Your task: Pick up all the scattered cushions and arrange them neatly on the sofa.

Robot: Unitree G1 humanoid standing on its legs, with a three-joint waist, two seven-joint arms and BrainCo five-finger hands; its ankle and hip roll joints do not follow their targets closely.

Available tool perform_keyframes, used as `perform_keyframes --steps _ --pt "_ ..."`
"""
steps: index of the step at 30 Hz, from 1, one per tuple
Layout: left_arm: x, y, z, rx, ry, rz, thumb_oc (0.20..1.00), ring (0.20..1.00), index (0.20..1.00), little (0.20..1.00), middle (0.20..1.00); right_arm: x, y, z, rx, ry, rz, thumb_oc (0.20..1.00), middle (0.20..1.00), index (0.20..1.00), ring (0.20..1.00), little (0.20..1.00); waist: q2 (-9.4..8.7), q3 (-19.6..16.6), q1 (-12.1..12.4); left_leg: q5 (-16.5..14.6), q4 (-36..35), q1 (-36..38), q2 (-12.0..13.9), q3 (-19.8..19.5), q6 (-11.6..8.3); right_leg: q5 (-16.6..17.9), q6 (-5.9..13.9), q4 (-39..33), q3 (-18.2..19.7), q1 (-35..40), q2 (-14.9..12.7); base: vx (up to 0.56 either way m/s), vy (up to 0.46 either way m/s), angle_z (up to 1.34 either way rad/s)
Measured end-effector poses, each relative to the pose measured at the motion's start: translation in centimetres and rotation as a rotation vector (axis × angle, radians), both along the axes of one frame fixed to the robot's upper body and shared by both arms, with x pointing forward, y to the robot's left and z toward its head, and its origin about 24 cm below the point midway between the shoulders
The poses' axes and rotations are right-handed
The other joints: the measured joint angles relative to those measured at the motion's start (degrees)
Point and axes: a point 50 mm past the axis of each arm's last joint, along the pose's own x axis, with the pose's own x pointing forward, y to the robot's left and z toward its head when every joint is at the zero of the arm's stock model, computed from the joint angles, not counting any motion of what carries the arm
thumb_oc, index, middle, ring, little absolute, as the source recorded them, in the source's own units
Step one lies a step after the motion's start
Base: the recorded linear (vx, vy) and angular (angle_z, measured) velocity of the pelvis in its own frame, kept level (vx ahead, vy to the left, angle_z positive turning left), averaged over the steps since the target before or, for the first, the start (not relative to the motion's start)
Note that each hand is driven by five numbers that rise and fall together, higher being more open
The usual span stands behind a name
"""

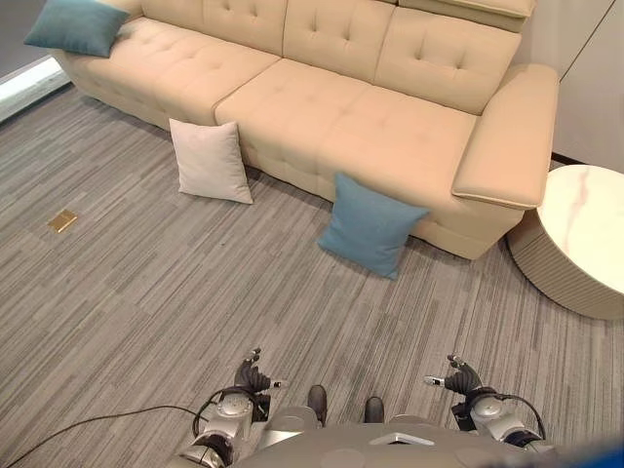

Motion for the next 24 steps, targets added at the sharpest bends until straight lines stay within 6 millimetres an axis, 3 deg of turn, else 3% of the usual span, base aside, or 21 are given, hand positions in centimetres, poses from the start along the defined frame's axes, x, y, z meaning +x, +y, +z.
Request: perform_keyframes --steps 9,20,24 --pt "-2.6 0.9 -0.7 0.022 0.088 0.021 1.000 1.000 1.000 1.000 1.000 0.0 -0.6 0.2 0.042 -0.036 -0.139 1.000 1.000 1.000 1.000 1.000 0.17 -0.8 -1.2 0.0 0.0 0.3 0.0 0.2 0.03 0.0 -0.08 0.0 0.1 0.2 0.0 0.00 0.000 0.00" --pt "-2.1 0.7 -0.7 0.067 0.097 -0.059 1.000 1.000 1.000 1.000 1.000 -0.1 0.1 0.0 0.063 -0.015 -0.073 1.000 1.000 1.000 1.000 1.000 -0.01 -1.5 -0.9 0.0 0.0 0.1 0.0 0.2 0.16 0.0 -0.12 0.0 0.3 -0.1 0.0 0.00 0.012 0.00" --pt "-1.4 0.8 -0.5 0.075 0.081 -0.067 1.000 1.000 1.000 1.000 1.000 0.0 0.4 0.0 0.075 -0.007 -0.047 1.000 1.000 1.000 1.000 1.000 -0.84 -1.0 1.0 -0.5 0.0 -0.4 -0.1 0.2 -0.11 0.0 -0.16 0.0 0.6 -0.7 0.0 0.04 0.058 -0.04"
